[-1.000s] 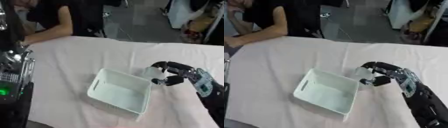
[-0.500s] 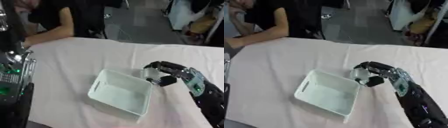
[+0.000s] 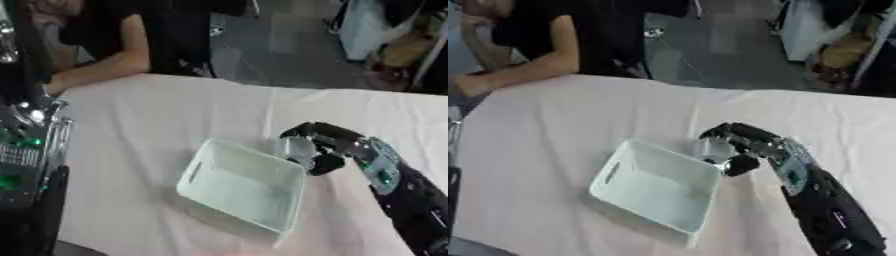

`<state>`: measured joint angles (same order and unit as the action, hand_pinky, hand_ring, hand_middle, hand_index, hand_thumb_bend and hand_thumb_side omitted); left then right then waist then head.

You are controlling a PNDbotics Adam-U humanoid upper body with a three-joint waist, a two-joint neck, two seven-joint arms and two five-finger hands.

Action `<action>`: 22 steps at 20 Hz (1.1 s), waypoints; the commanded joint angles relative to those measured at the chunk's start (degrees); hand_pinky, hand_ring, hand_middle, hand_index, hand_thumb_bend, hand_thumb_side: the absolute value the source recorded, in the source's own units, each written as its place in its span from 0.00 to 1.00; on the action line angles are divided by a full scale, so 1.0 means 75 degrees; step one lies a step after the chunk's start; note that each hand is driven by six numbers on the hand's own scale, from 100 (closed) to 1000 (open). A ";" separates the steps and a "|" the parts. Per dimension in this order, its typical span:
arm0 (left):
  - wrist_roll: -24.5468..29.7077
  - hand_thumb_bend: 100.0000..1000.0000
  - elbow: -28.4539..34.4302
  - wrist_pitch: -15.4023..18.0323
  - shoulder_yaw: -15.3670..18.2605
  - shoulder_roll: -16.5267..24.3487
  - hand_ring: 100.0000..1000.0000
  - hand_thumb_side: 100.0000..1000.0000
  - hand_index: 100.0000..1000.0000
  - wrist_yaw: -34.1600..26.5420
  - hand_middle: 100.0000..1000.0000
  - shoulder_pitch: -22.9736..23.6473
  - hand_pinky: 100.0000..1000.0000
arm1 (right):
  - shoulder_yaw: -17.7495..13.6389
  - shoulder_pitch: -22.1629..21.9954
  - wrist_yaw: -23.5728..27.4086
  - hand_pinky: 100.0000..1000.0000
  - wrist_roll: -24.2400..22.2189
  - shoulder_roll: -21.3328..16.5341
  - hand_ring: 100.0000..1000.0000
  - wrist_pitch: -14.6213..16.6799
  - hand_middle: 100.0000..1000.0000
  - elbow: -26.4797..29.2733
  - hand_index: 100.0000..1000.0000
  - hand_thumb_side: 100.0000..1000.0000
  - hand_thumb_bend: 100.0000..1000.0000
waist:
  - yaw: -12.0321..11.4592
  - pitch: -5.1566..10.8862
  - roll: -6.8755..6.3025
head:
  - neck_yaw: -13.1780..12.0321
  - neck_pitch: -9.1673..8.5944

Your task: Pick up objects on the table and place them in the box.

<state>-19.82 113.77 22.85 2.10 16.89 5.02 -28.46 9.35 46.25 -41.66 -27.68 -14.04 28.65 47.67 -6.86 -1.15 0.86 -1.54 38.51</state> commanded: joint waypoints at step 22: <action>0.0012 0.15 0.0110 0.0004 -0.0002 0.0055 0.58 0.62 0.76 0.0014 0.63 -0.0105 0.53 | -0.0102 0.0347 0.0952 0.00 0.0057 -0.0720 0.14 -0.0214 0.17 0.0255 0.26 0.01 0.00 | 0.0018 0.0125 0.0027 | -0.0030 -0.0126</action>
<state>-19.82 113.77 22.84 2.10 16.89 5.01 -28.57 9.30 47.27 -34.49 -27.82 -17.89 27.03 47.92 -6.76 -1.06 1.15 -1.54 38.51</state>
